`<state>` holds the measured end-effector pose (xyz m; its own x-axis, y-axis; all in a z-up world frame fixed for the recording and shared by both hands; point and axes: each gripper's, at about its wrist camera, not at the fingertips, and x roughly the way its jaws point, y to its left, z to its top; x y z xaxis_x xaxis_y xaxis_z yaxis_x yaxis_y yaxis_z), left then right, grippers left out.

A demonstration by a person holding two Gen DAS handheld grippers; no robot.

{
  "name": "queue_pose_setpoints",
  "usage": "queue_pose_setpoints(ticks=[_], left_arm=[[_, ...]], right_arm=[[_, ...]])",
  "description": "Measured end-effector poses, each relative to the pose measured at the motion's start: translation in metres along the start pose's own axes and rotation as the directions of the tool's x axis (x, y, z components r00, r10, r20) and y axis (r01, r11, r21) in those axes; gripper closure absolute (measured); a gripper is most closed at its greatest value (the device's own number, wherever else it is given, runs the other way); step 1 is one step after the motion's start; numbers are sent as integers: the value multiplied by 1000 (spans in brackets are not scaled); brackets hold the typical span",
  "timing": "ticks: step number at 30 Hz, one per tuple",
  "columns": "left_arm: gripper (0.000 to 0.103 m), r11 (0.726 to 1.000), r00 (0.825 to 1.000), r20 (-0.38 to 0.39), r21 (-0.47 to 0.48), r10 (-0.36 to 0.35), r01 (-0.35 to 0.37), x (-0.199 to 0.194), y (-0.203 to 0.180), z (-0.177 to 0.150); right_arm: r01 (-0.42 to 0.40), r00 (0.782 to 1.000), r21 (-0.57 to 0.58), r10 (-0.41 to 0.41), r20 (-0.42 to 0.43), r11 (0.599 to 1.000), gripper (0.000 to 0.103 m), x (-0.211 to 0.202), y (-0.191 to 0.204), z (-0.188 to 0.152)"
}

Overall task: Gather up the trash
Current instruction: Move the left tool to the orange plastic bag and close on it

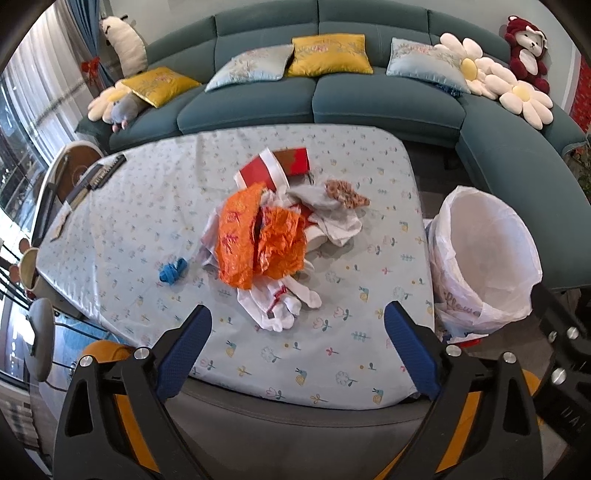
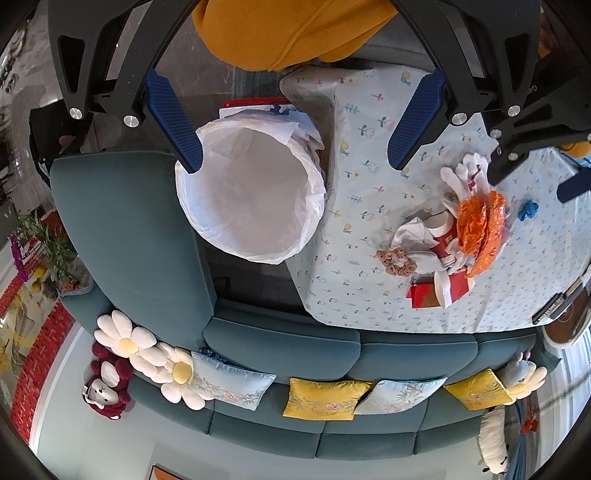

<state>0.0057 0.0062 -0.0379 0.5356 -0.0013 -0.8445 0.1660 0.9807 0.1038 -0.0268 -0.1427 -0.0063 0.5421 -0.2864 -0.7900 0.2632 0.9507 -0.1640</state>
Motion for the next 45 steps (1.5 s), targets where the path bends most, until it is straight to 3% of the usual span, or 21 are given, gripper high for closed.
queue_pose_setpoints(ticks=[4,12,18,21,27,30,33,39,45], left_arm=[[13,1000,999,-29,-4,-22,22,21,11,-1],[13,994,997,-81,-104,12,-20,68,68,-7],[13,985,988,-149,-173,-33,7,101,105,-17],[13,981,989,-140,-191,-56,29,108,113,-15],[13,982,992,-79,-170,-96,82,123,111,19],[24,978,987,-88,-170,-135,119,136,109,31],[29,976,980,-107,-160,-168,150,150,106,40],[49,961,961,-137,-171,-239,215,170,108,50],[76,942,938,-157,-185,-308,279,177,113,50]], right_arm=[[13,1000,4,-13,1,1000,7,8,5,1],[19,999,11,-19,-38,1000,7,35,28,4],[-8,998,7,8,-61,1000,7,52,55,7],[-31,996,-6,30,-80,1000,7,60,71,8],[-67,992,3,67,-106,998,8,73,94,19],[-79,990,12,80,-118,997,9,80,103,26],[-107,985,25,109,-135,994,14,88,113,32],[-164,974,20,165,-154,986,23,105,138,48],[-244,956,-4,240,-168,970,37,120,171,64]])
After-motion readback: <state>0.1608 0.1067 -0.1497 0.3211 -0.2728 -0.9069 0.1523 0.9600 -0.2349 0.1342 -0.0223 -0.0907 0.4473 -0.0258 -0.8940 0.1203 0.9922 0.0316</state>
